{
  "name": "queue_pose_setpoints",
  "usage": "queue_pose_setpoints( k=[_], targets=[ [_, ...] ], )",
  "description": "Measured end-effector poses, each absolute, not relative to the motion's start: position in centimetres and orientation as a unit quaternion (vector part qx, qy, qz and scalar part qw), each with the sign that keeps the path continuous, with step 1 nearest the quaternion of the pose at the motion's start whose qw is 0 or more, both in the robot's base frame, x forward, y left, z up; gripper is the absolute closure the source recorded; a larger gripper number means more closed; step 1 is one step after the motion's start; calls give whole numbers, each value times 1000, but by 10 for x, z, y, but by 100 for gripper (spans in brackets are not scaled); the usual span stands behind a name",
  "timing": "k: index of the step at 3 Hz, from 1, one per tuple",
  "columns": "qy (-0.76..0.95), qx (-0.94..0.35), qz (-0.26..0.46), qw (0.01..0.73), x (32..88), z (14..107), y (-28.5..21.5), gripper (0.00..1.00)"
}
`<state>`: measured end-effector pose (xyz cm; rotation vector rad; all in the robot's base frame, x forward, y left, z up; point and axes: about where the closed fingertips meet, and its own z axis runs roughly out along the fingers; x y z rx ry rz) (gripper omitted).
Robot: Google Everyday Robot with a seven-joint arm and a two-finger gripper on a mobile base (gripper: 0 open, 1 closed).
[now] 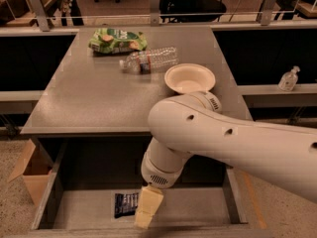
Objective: Place rxbar blueberry into top drawer
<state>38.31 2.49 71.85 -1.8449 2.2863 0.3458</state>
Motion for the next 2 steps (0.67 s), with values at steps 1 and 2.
queue_pose_setpoints(
  k=[1,2],
  targets=[
    [784,-601,118,99,377,719,-10,0],
    [797,-580,122,115,366,721,-45,0]
  ],
)
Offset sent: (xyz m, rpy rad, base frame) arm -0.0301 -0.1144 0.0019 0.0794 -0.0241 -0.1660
